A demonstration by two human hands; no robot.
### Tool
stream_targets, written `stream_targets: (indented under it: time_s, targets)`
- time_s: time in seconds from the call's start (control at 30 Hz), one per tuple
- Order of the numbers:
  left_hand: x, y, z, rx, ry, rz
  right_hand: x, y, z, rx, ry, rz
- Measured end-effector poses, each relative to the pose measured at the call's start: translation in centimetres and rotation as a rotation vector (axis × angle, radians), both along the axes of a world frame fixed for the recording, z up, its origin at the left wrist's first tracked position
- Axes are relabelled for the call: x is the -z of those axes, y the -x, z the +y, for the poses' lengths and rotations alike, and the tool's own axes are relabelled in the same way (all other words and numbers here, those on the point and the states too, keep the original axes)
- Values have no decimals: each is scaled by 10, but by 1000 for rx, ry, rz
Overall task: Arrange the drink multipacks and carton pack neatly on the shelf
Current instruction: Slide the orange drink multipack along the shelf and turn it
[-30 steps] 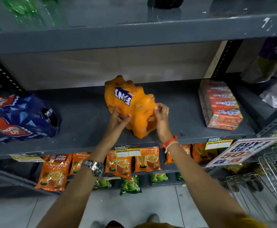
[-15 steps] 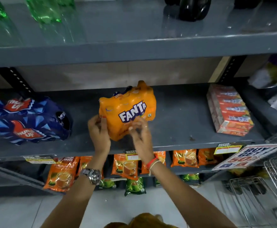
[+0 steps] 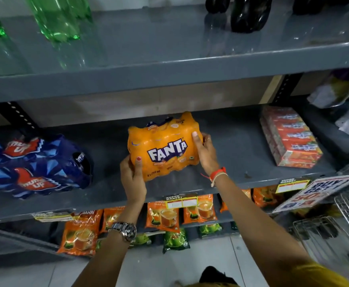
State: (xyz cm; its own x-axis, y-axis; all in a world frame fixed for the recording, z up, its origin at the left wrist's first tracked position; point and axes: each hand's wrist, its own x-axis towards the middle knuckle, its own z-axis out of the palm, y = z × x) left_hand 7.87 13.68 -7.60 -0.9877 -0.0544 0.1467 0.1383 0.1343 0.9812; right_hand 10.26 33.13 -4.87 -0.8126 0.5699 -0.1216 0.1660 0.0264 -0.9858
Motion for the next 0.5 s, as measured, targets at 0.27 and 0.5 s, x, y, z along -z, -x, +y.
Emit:
stream_targets:
  time_s: [0.27, 0.5]
  targets:
    - [2, 2, 2, -60, -24, 18, 20, -31, -11, 55, -83, 5]
    - [-13, -34, 46, -142, 32, 393, 6, -73, 26, 285, 99, 220]
